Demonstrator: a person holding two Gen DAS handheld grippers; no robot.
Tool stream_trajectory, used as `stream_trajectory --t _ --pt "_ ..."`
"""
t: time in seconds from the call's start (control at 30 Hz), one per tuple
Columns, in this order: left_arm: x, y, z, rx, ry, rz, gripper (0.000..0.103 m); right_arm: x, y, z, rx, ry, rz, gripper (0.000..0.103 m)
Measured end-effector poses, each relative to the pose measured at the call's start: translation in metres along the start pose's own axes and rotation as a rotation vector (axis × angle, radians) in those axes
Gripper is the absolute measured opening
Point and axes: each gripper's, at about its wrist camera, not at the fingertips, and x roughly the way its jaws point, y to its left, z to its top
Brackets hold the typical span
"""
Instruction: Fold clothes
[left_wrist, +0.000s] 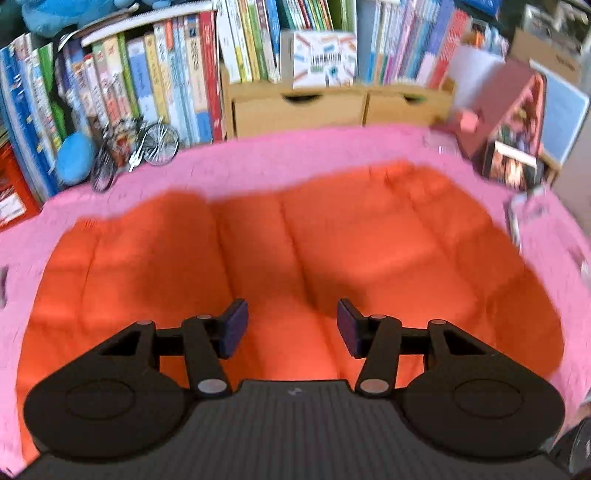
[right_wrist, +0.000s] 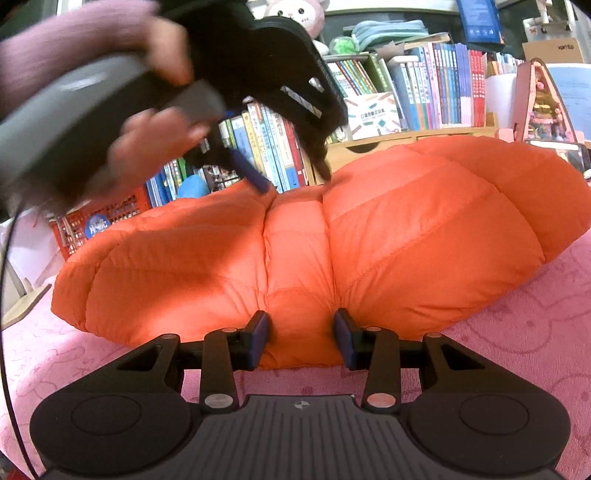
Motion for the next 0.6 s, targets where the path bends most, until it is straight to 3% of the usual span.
stream_trajectory --t 0.27,0.6 --pt "-0.007 -0.01 -0.037 0.063 0.04 0.058 0.057 -0.001 0.001 -0.001 -0.009 -0.004 -0.003 0.041" --pt "-0.008 -0.016 -0.051 0.113 0.069 0.061 0.06 -0.002 0.004 -0.002 -0.021 -0.005 -0.008 0.041"
